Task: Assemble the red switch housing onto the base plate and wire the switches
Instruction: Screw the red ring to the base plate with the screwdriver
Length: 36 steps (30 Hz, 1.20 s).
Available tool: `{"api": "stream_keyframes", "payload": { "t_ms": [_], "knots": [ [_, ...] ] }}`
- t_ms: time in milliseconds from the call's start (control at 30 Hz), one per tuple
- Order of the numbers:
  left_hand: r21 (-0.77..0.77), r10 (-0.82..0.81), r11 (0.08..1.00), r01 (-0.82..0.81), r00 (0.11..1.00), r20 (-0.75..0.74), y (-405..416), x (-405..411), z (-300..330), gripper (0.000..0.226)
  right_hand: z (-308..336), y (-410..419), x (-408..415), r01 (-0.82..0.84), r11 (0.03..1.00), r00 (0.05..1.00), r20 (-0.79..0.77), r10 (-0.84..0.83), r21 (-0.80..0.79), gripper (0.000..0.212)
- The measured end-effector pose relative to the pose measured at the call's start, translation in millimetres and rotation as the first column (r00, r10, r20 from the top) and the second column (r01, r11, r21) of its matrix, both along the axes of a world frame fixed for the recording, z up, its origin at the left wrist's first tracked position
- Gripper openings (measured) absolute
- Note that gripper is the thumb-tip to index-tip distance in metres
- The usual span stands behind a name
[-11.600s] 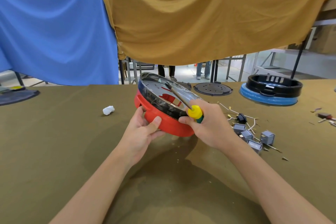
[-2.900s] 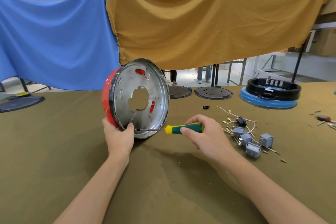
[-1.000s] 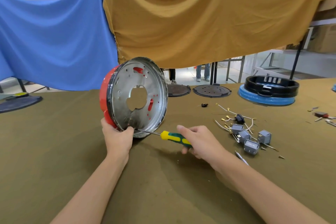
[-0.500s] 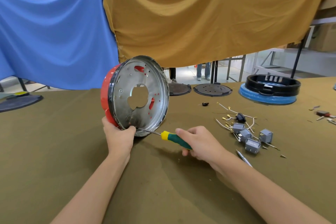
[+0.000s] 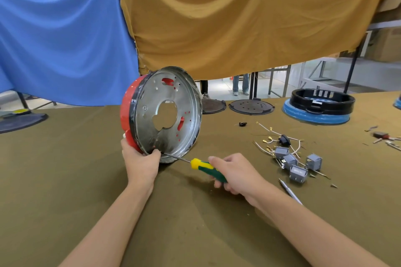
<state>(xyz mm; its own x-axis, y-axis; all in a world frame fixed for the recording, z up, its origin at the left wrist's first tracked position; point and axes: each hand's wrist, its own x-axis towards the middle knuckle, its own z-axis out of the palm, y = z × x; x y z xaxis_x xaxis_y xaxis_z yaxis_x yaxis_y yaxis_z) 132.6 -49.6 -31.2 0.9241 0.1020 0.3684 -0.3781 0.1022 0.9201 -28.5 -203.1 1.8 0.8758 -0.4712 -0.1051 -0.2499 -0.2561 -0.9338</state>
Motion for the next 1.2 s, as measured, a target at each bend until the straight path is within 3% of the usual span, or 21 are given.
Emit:
{"api": "stream_keyframes", "payload": {
  "t_ms": [200,400,533,667,767,900,967,1100,1200],
  "knots": [
    [-0.061,-0.011,0.998,0.008,0.999,-0.043,0.1,0.3,0.0,0.06,11.8,-6.4,0.6,-0.017,0.989,0.997,0.083,0.004,0.148,0.033],
    [-0.122,-0.009,0.993,-0.002,0.996,-0.088,3.1,3.2,-0.9,0.06,7.8,-4.7,0.8,0.108,0.962,0.964,0.263,-0.04,-0.249,0.013],
    [-0.077,0.007,0.997,-0.011,0.998,-0.057,4.5,3.6,-0.8,0.06,3.2,4.6,2.4,0.092,0.952,0.992,0.113,-0.061,-0.293,0.041],
    [-0.117,0.005,0.993,-0.013,0.997,-0.071,5.3,2.5,-0.9,0.058,2.2,7.5,5.4,0.039,0.994,0.999,0.032,-0.036,-0.106,0.045],
    [-0.148,-0.008,0.989,-0.008,0.994,-0.107,5.1,1.2,0.6,0.059,7.0,2.2,2.9,-0.028,0.996,0.995,0.09,0.035,-0.08,0.031],
    [-0.206,-0.031,0.979,-0.005,0.985,-0.169,5.5,2.9,2.5,0.057,11.9,0.0,0.4,0.084,0.952,0.953,0.302,0.01,-0.296,0.016],
    [-0.195,-0.025,0.981,-0.007,0.987,-0.161,5.4,2.3,2.8,0.057,9.9,3.2,-1.5,0.122,0.93,0.942,0.335,0.002,-0.348,0.013],
    [-0.109,-0.012,0.994,0.0,0.994,-0.11,4.2,-1.2,1.7,0.059,4.6,9.6,-0.3,0.101,0.939,0.984,0.171,-0.045,-0.33,0.042],
    [-0.15,-0.026,0.989,0.007,0.992,-0.125,3.8,1.0,0.6,0.058,4.9,7.5,1.8,0.063,0.973,0.994,0.104,-0.041,-0.22,0.044]
  ]
}}
